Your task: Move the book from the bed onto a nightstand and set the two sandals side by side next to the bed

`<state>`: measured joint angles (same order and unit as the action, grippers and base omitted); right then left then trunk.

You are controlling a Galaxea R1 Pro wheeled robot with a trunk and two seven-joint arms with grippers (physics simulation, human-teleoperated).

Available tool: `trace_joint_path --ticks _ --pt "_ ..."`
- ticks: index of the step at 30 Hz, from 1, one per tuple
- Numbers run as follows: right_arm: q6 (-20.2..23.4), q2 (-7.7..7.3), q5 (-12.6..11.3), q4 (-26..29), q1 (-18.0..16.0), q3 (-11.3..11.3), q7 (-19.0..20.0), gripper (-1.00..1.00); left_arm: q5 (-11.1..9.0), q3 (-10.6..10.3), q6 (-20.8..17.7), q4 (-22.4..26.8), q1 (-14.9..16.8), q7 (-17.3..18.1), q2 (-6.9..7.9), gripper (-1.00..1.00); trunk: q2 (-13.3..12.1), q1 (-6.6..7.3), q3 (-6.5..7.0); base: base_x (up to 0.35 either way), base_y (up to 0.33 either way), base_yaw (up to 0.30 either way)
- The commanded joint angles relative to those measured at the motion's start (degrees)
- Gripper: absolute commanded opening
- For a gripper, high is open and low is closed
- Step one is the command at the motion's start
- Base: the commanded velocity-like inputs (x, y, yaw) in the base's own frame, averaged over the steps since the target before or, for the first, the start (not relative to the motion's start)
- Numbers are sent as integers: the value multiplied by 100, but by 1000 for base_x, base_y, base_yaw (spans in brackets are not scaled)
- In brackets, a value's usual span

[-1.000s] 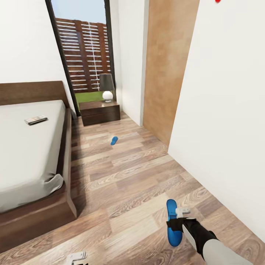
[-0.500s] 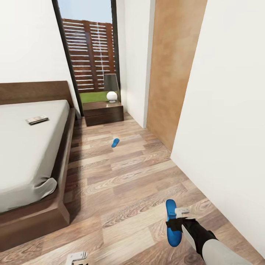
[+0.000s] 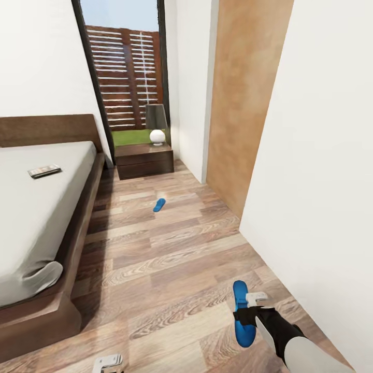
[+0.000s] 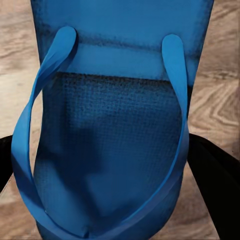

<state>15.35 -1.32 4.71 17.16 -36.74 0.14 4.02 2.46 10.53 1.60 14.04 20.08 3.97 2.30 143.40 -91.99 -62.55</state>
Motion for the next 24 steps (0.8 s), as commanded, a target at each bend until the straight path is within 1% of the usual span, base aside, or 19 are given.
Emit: trace_joint_path --ticks 1,4,8,24 --pt "34 -2 45 14 1 -1 28 -100 26 46 17 -6 4 34 -2 100 2 -1 -5 260 -152 226" --pt "32 -1 45 12 5 2 28 -100 26 46 16 -6 4 34 -2 100 2 -1 -5 263 -137 239" --pt "31 0 46 9 3 3 28 -100 26 46 16 -7 4 34 -2 100 2 -1 -5 270 -60 116" --pt "22 0 40 7 6 37 28 -100 26 45 16 -12 4 42 -2 100 2 -1 -5 284 -7 14"
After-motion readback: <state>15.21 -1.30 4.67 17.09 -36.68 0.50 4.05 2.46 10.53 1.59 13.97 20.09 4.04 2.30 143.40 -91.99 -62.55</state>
